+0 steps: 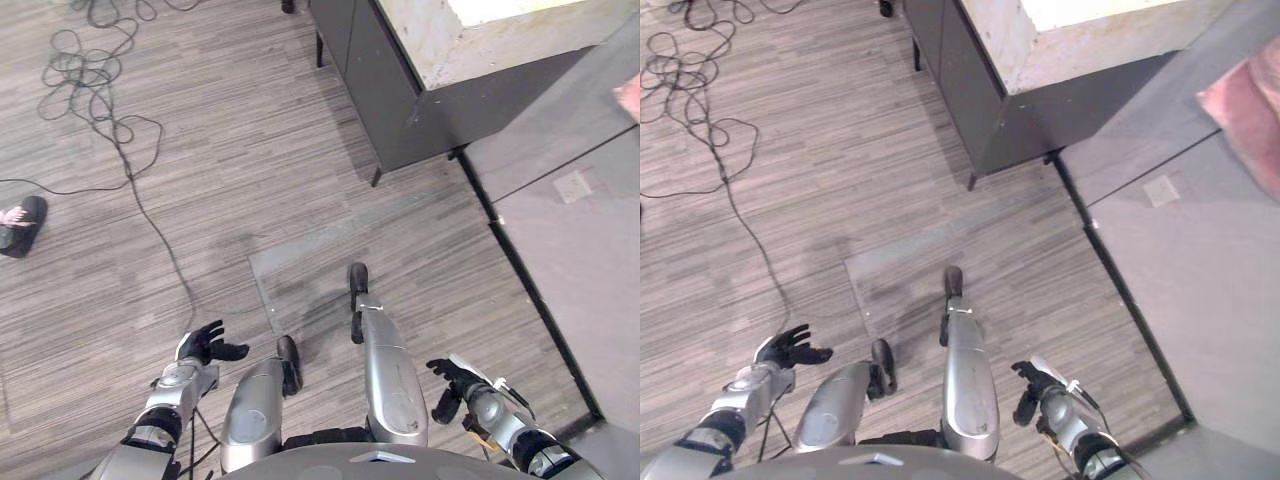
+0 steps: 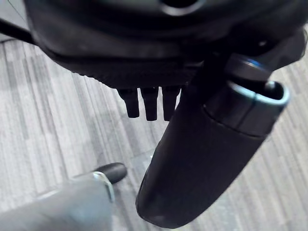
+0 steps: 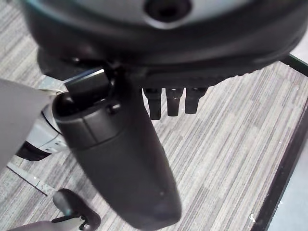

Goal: Organize the bathroom.

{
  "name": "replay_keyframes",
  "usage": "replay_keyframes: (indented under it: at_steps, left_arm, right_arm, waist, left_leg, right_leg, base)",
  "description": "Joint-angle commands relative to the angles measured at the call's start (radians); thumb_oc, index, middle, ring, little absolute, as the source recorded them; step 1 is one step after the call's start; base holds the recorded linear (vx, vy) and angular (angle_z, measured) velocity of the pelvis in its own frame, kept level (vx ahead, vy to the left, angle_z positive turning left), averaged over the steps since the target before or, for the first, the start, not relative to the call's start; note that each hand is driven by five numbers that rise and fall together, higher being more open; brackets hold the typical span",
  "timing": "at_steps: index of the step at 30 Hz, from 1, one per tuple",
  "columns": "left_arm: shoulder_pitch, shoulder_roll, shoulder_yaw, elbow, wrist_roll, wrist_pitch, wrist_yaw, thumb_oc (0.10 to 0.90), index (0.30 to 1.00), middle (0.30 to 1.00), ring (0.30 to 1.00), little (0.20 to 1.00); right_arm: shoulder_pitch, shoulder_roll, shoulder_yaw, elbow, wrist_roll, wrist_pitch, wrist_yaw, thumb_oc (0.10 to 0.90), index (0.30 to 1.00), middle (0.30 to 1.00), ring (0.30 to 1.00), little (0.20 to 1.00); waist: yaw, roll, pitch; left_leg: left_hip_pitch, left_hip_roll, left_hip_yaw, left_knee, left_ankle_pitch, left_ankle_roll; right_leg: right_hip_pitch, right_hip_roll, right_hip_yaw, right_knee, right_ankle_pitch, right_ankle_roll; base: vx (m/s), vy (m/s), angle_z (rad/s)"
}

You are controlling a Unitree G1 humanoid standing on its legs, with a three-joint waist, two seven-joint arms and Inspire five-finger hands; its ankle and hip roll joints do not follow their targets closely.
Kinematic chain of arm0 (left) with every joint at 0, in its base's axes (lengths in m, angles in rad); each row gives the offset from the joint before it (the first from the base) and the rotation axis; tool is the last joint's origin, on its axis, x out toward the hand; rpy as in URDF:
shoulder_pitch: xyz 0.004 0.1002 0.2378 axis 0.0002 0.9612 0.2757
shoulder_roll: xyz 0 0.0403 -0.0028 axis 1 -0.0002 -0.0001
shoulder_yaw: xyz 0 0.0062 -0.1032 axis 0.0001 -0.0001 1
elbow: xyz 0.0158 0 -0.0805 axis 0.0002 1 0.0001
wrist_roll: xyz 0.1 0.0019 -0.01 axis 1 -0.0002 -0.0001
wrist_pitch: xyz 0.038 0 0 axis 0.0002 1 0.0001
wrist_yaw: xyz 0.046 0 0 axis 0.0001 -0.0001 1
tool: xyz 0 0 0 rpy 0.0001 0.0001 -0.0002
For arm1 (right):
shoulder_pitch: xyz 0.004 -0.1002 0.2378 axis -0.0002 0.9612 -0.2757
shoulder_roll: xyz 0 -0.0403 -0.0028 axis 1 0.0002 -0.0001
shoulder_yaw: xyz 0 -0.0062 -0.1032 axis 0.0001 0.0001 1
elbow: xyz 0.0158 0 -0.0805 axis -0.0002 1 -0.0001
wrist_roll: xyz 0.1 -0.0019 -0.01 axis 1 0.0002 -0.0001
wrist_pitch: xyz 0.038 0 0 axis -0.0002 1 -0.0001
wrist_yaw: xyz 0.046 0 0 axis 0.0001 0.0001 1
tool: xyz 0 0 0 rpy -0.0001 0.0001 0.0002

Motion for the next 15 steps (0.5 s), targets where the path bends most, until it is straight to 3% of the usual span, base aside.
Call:
replay_keyframes:
  at_steps: [1,9,11,12,13,14,15]
  left_arm:
    - [0.05,0.046,-0.019,-0.043,0.011,-0.021,-0.005,0.8,0.9,0.9,0.9,0.9]
    - [0.057,0.03,-0.03,-0.002,0.033,-0.031,0.01,0.8,0.9,0.9,0.9,0.9]
    - [0.069,0.027,-0.011,0.009,0.033,-0.034,0.019,0.8,0.9,0.9,0.9,0.9]
    - [0.065,0.022,-0.011,0.018,0.022,-0.039,0.037,0.8,0.9,0.9,0.9,0.9]
    - [0.065,0.018,-0.008,0.017,0.015,-0.038,0.046,0.8,0.9,0.9,0.9,0.9]
    - [0.067,0.014,-0.013,0.014,0.01,-0.037,0.058,0.8,0.9,0.9,0.9,0.9]
    - [0.068,0.012,-0.01,0.014,0.013,-0.036,0.061,0.8,0.9,0.9,0.9,0.9]
  right_arm:
    - [-0.024,-0.059,-0.006,-0.026,0.02,0.023,-0.047,0.8,0.9,0.9,0.9,0.9]
    - [0.005,-0.055,-0.033,-0.007,0.061,0.012,-0.053,0.8,0.9,0.9,0.9,0.9]
    - [0.019,-0.049,-0.039,-0.01,0.083,0.014,-0.055,0.8,0.9,0.9,0.9,0.9]
    - [0.028,-0.046,-0.039,-0.014,0.096,0.014,-0.066,0.8,0.9,0.9,0.9,0.9]
    - [0.027,-0.046,-0.037,-0.013,0.113,0.012,-0.077,0.8,0.9,0.9,0.9,0.9]
    - [0.028,-0.047,-0.038,-0.009,0.117,0.008,-0.083,0.8,0.9,0.9,0.9,0.9]
    - [0.028,-0.047,-0.041,-0.006,0.135,0.002,-0.096,0.8,0.9,0.9,0.9,0.9]
  waist:
    - [-0.029,0.017,-0.099]
    - [-0.052,0.037,-0.138]
    - [-0.062,0.043,-0.165]
    - [-0.063,0.027,-0.167]
    - [-0.057,0.01,-0.162]
    - [-0.048,0.009,-0.152]
    - [-0.04,0.008,-0.146]
  left_leg:
    - [0.044,0.107,-0.057,-0.013,0.049,-0.055]
    - [0.072,0.103,-0.134,0.058,0.122,-0.084]
    - [0.085,0.104,-0.183,0.234,0.287,-0.131]
    - [-0.004,0.085,-0.217,0.402,0.35,-0.127]
    - [-0.109,0.061,-0.231,0.538,0.338,-0.105]
    - [-0.2,0.06,-0.236,0.575,0.322,-0.081]
    - [-0.244,0.061,-0.235,0.536,0.3,-0.054]
  right_leg:
    - [0.111,-0.01,0.006,-0.16,0.011,0.048]
    - [0.138,0.053,0.03,-0.137,-0.049,-0.002]
    - [0.179,0.093,0.024,-0.159,-0.071,-0.05]
    - [0.201,0.1,0.035,-0.173,-0.068,-0.076]
    - [0.227,0.102,0.056,-0.185,-0.065,-0.089]
    - [0.255,0.121,0.074,-0.186,-0.072,-0.097]
    - [0.273,0.13,0.092,-0.183,-0.08,-0.096]
  base:
    - [0.28,-0.107,0.08]
    - [0.2,-0.052,0.15]
    - [0.2,-0.075,0.06]
    - [0.19,-0.085,0.01]
    - [0.2,-0.053,-0.01]
    - [0.22,0.027,0.06]
    - [0.16,0.049,0.05]
